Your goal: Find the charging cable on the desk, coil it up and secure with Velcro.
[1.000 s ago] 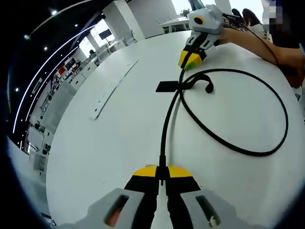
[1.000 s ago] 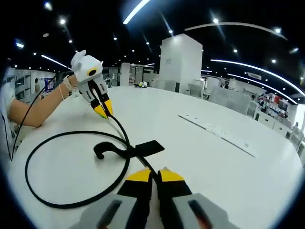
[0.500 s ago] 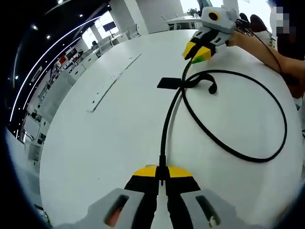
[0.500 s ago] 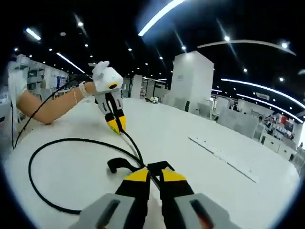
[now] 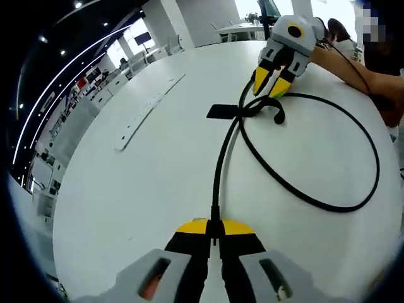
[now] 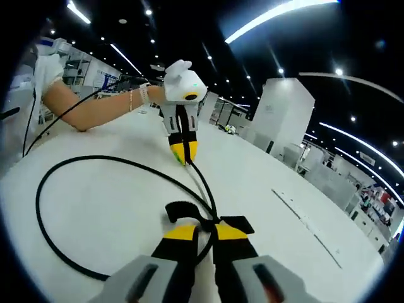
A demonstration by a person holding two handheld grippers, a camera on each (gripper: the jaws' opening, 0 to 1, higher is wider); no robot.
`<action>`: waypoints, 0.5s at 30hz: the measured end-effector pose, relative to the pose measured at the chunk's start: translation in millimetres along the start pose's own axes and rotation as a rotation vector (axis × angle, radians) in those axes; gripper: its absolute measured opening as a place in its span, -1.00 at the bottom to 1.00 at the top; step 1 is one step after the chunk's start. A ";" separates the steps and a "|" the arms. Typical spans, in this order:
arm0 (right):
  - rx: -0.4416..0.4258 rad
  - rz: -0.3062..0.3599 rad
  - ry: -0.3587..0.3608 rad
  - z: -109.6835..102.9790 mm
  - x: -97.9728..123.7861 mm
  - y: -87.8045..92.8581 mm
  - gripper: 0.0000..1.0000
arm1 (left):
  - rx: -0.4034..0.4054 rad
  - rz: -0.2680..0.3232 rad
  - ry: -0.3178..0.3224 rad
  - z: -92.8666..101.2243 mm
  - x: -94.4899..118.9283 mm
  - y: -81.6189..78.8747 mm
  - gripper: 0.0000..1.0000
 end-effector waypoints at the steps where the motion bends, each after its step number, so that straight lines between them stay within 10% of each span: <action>1: 0.005 0.001 -0.001 -1.6 -3.0 -1.0 -0.80 | -0.003 -0.001 0.000 0.0 0.1 0.0 -0.88; 15: 0.056 0.066 0.036 -4.4 -8.9 -10.4 -0.84 | -0.007 0.007 0.001 0.3 -0.5 0.3 -0.88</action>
Point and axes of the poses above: the point that each gripper's makers call its tool centre point, and the gripper's own axes: x roughly backward along the fingers, z roughly to its right, y roughly out of its underside, the point moved 8 cm from there along x, roughly backward along the fingers, and after that the axes turned 1 degree about -x, right-handed, at the moved point
